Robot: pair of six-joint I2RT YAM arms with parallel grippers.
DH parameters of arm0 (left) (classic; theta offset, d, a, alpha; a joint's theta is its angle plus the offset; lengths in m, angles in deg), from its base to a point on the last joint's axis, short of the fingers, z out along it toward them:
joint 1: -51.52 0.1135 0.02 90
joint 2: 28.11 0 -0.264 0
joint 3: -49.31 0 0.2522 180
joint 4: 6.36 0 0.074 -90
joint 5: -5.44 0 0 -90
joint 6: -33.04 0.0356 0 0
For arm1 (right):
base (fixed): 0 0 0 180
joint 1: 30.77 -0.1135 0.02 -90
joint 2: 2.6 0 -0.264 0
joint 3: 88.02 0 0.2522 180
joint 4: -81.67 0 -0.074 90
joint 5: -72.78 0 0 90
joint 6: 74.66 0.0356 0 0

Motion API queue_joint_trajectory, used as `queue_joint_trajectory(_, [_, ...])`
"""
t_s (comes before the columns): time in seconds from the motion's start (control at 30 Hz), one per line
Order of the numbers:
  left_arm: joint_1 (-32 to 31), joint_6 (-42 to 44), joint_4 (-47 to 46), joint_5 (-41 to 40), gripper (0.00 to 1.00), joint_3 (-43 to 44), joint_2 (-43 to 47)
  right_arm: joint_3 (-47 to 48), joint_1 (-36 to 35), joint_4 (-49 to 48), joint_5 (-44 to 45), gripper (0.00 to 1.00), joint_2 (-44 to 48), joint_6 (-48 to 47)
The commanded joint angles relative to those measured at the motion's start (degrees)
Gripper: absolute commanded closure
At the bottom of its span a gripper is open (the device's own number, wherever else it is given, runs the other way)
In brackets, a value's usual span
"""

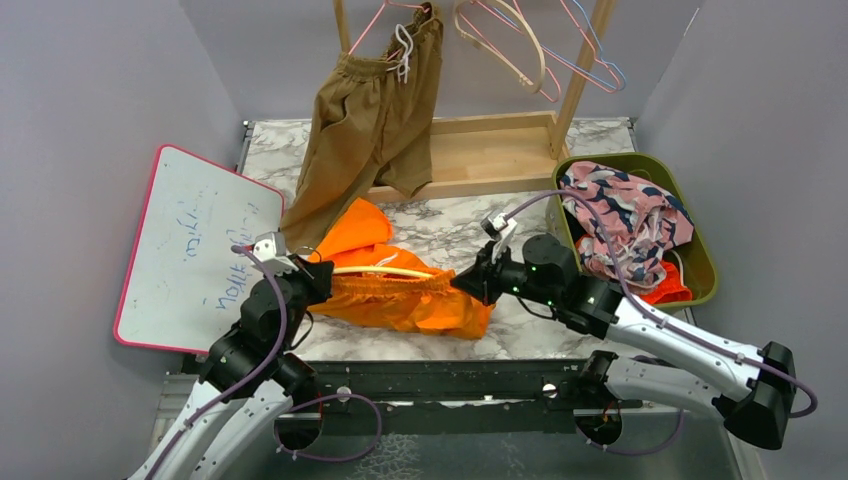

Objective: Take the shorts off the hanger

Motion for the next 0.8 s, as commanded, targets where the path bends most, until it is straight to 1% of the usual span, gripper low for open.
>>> queue_joint_trajectory(0.0, [1.23,-4.16,-5.94,-12.27,1.00,3.08,1.73,-2.96,0.64,9.19,-3.75,0.99,4.94,-4.49])
queue_joint_trajectory(0.03, [1.19,-4.37,-5.93,-12.41,1.00,2.95,1.69,-3.18,0.63,8.53,-6.41,0.99,5.16,-4.31])
queue_joint_trajectory(0.1, [1.20,-4.76,-5.79,-13.02,1.00,2.89,1.64,-2.72,0.63,9.44,-8.84,0.99,4.18,-3.96])
queue_joint_trajectory(0.33, [1.23,-6.20,-5.05,-15.21,1.00,3.02,3.33,0.88,0.65,17.29,-8.01,0.99,-3.97,-2.76])
queue_joint_trajectory(0.47, [1.21,-7.39,-5.16,-14.22,1.00,3.28,3.06,1.18,0.63,15.89,-7.86,0.99,-9.39,-3.65])
queue_joint_trajectory(0.53, [1.22,-8.33,-5.40,-13.30,1.00,3.21,2.90,2.05,0.63,15.40,-10.21,0.99,-12.49,-4.60])
queue_joint_trajectory(0.63, [1.21,-9.48,-5.58,-12.39,1.00,3.20,2.98,2.05,0.65,11.94,-13.61,0.99,-16.36,-5.34])
queue_joint_trajectory(0.7, [1.23,-10.24,-5.57,-12.94,1.00,3.05,3.75,2.15,0.63,10.02,-15.01,0.99,-17.80,-5.03])
queue_joint_trajectory(0.77, [1.21,-10.38,-5.47,-13.55,1.00,3.14,4.57,1.42,0.63,7.85,-14.11,0.99,-16.92,-3.91])
